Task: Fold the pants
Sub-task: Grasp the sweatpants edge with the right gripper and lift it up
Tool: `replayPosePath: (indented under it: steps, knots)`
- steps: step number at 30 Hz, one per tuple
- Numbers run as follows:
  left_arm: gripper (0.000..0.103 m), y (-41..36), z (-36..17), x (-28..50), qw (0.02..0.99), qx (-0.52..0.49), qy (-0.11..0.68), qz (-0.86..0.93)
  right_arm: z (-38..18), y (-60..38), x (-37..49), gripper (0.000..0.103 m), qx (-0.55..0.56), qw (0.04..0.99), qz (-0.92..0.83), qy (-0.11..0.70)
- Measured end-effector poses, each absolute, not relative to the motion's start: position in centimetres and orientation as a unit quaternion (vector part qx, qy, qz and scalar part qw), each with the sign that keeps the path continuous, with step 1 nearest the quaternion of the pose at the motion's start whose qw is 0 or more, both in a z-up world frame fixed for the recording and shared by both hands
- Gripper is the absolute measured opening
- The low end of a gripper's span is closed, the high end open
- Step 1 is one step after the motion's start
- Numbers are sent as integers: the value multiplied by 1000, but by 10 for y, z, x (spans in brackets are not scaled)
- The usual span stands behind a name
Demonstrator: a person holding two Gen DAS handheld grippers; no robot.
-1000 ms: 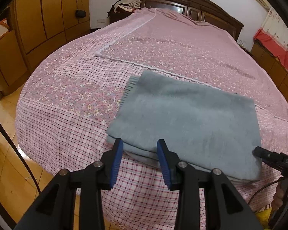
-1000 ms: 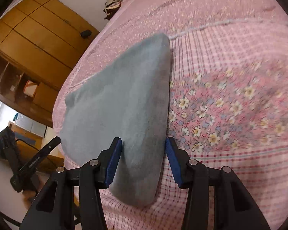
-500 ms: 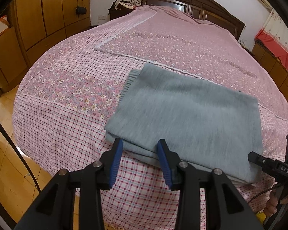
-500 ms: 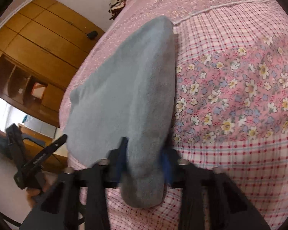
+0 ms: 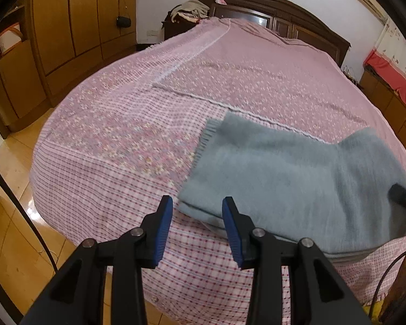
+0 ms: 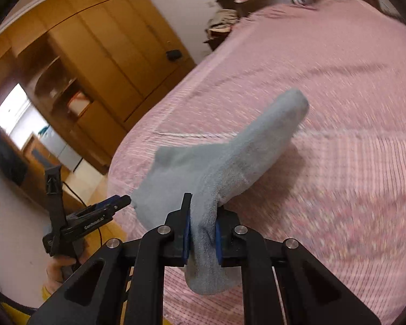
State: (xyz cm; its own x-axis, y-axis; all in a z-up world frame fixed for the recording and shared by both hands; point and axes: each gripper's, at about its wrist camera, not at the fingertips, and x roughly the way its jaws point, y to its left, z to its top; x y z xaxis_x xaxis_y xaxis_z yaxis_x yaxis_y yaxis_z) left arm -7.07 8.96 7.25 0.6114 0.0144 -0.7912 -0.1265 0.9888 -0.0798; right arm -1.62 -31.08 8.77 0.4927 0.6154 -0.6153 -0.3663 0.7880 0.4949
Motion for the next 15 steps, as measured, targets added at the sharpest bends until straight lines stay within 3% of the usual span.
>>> replayPosePath:
  steps: [15]
  knots:
    - [40,102,84,-65,900,-63,431,36,131,-254,0,15,87,845,358,387]
